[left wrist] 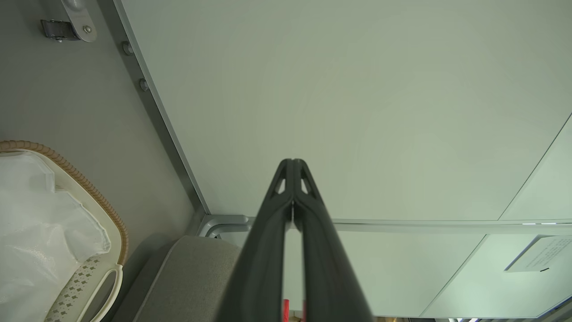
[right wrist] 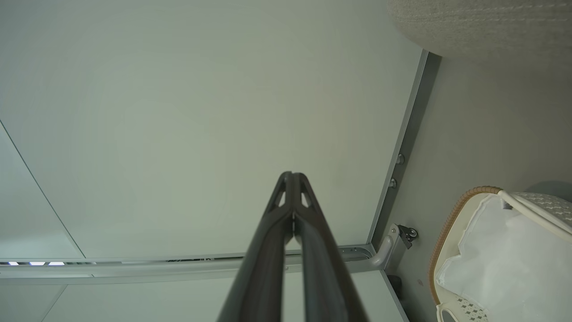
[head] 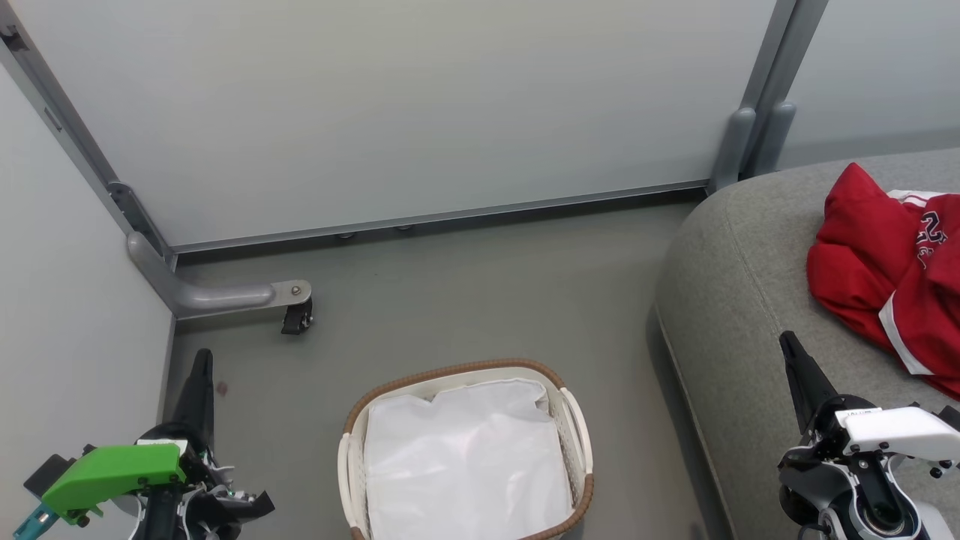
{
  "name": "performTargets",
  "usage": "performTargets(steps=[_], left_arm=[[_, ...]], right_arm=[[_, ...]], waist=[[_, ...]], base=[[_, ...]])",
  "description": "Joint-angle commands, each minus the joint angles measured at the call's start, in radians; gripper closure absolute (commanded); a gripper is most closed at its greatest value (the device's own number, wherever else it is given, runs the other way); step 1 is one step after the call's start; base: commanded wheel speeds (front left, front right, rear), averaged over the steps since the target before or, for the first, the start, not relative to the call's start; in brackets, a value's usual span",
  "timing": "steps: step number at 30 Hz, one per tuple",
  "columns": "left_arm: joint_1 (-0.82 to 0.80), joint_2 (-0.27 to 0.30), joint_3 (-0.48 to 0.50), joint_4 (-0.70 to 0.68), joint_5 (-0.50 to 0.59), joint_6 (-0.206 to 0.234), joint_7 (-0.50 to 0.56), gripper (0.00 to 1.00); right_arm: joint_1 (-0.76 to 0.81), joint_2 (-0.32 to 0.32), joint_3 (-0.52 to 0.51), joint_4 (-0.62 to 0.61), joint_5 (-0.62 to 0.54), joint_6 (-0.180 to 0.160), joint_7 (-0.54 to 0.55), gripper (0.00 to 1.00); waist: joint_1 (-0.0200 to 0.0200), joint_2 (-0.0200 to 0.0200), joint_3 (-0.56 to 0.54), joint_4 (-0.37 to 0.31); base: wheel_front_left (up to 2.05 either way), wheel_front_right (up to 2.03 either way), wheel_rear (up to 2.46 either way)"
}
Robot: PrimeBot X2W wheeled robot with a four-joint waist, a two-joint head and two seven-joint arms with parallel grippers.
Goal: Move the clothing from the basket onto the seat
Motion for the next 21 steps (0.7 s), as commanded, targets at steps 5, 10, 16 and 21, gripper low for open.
performTargets(steps=[5,10,16,21], left_arm=[[-0.010,0.007,0.002,-0.001,-0.003,-0.004,0.004,1.00],[-0.010,0.007,0.002,0.000,-0.003,-0.004,0.004,1.00],[-0.010,0.007,0.002,-0.001,-0.003,-0.004,0.003,1.00],[-0.010,0.007,0.002,0.000,-0.003,-0.004,0.003,1.00]], right_arm=[[0.011,-0.006,-0.002,-0.002,0.003,0.000,0.003,1.00],[0.011,-0.006,-0.002,-0.002,0.003,0.000,0.003,1.00],[0.011,-0.006,-0.002,-0.002,0.003,0.000,0.003,1.00],[0.011,-0.006,-0.002,-0.002,0.003,0.000,0.003,1.00]], waist=[[0.0000,0.0000,0.000,0.000],[0.0000,0.0000,0.000,0.000],[0.0000,0.0000,0.000,0.000],[0.0000,0.0000,0.000,0.000]], base=[[0.00,0.00,0.00],[0.00,0.00,0.00],[0.00,0.00,0.00],[0.00,0.00,0.00]])
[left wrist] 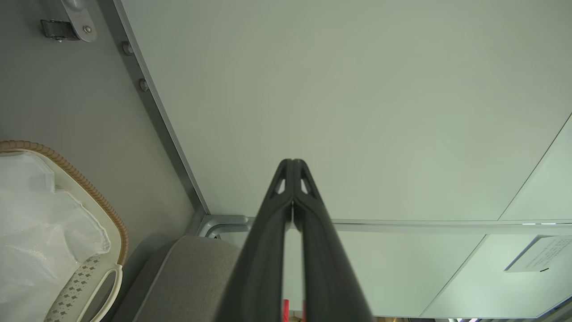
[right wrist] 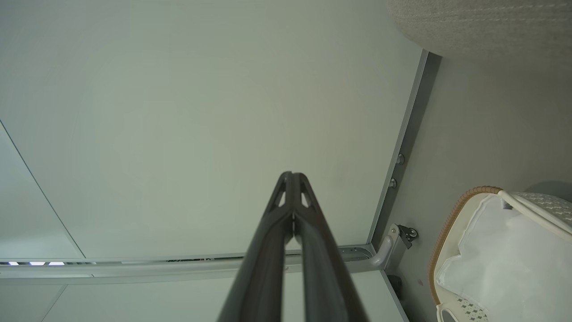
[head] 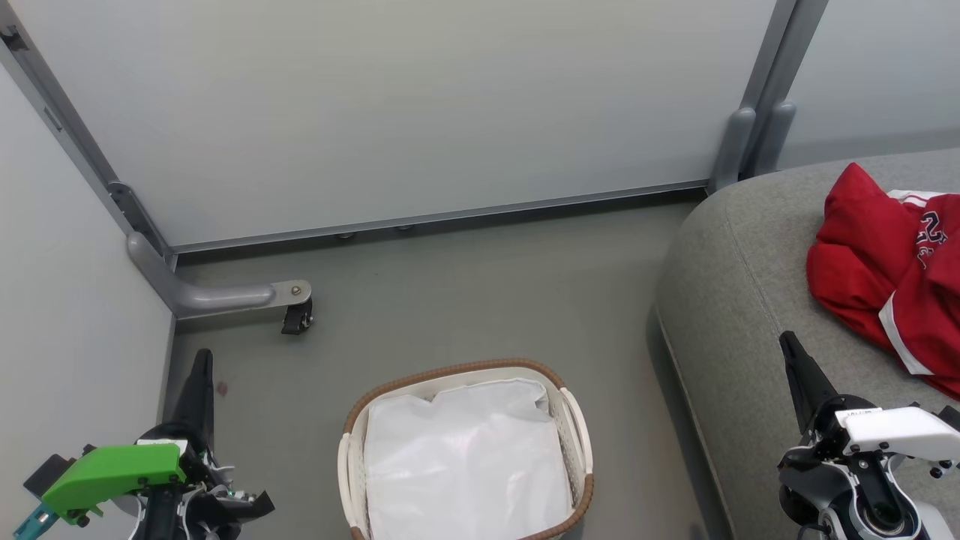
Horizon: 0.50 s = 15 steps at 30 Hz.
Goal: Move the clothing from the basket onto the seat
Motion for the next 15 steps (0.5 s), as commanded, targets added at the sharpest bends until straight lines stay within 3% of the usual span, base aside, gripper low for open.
performTargets(steps=[1,15], left_arm=[[-0.010,0.007,0.002,0.000,-0.003,-0.004,0.003,1.00],[-0.010,0.007,0.002,-0.001,-0.003,-0.004,0.003,1.00]], right_arm=[[0.011,-0.006,-0.002,-0.002,0.003,0.000,0.003,1.00],[0.011,-0.006,-0.002,-0.002,0.003,0.000,0.003,1.00]], waist=[[0.0000,-0.0001,0.000,0.000],[0.0000,-0.0001,0.000,0.000]], base=[[0.00,0.00,0.00],[0.00,0.00,0.00]])
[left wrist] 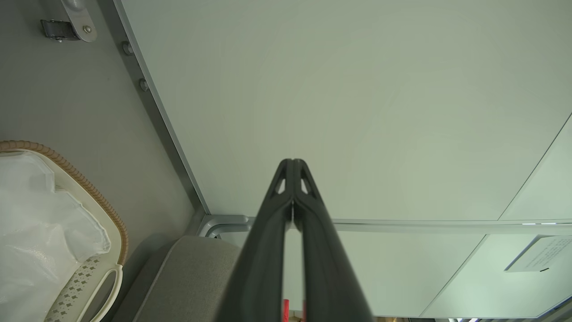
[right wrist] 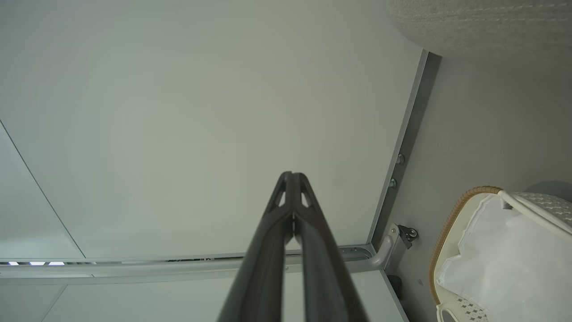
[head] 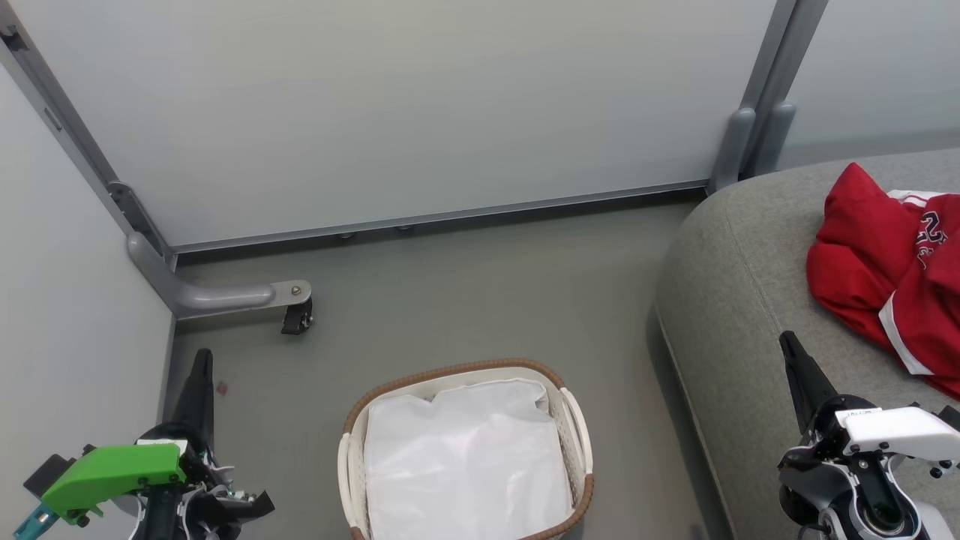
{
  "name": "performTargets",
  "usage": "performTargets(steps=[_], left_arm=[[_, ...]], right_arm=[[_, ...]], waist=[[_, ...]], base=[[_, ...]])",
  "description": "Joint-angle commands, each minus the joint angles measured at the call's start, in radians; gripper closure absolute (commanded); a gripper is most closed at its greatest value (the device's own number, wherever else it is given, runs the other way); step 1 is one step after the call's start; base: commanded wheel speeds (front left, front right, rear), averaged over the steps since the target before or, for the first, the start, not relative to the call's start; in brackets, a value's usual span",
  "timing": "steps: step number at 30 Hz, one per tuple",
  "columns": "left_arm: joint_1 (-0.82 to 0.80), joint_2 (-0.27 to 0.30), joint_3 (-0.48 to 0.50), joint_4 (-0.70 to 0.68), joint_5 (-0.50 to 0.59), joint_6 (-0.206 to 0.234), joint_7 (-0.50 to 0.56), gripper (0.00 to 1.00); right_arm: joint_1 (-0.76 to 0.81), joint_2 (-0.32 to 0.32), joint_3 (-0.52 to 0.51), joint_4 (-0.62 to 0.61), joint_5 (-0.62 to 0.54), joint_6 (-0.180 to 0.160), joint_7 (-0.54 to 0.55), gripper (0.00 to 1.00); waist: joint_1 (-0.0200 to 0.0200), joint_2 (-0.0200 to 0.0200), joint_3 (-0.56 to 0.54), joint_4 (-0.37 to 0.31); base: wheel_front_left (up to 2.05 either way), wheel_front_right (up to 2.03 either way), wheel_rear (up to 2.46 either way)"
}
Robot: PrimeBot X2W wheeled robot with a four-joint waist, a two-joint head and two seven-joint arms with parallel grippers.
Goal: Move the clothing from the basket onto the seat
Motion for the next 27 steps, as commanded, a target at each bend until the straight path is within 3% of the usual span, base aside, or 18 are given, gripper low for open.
performTargets(steps=[1,27], left_arm=[[-0.010,0.007,0.002,-0.001,-0.003,-0.004,0.003,1.00],[-0.010,0.007,0.002,-0.001,-0.003,-0.004,0.003,1.00]], right_arm=[[0.011,-0.006,-0.002,-0.002,0.003,0.000,0.003,1.00],[0.011,-0.006,-0.002,-0.002,0.003,0.000,0.003,1.00]], waist=[[0.0000,0.0000,0.000,0.000],[0.0000,0.0000,0.000,0.000]], base=[[0.00,0.00,0.00],[0.00,0.00,0.00]])
